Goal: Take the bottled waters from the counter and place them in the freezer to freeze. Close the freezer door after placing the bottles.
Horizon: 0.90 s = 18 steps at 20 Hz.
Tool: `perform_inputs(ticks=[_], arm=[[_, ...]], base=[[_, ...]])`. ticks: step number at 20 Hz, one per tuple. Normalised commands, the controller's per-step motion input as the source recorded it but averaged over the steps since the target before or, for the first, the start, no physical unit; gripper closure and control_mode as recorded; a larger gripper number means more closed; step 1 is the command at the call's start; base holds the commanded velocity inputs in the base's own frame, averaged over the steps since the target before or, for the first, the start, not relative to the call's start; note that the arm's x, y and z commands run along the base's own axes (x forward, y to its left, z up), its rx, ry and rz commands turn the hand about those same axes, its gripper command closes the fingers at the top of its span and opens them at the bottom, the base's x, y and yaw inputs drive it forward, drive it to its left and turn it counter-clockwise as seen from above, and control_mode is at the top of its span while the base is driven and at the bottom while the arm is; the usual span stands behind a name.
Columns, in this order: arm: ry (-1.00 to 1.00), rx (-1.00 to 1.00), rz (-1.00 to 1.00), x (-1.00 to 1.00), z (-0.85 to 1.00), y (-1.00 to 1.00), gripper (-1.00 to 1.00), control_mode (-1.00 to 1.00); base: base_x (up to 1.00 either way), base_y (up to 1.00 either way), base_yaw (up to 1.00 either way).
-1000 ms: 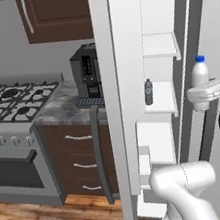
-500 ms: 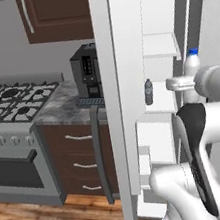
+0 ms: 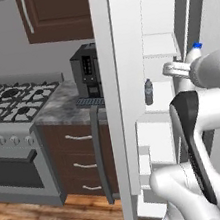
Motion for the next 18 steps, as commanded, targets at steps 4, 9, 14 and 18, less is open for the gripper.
perform_inputs(ticks=[4,9,14,18], arm=[[0.0,0.3,0.0,0.07,0.08,0.0,1.0,-1.0],[-0.08,0.16,-0.01,0.08,0.12,0.03,1.0,-1.0],[-0.12,0.26,-0.09,0.14,0.0,0.02,1.0,-1.0],[-0.08,0.31,-0.09,0.29,0.02,0.01,1.0,-1.0]], base=[[0.0,0.0,0.0],[0.0,0.0,0.0],[0.0,0.0,0.0],[0.0,0.0,0.0]])
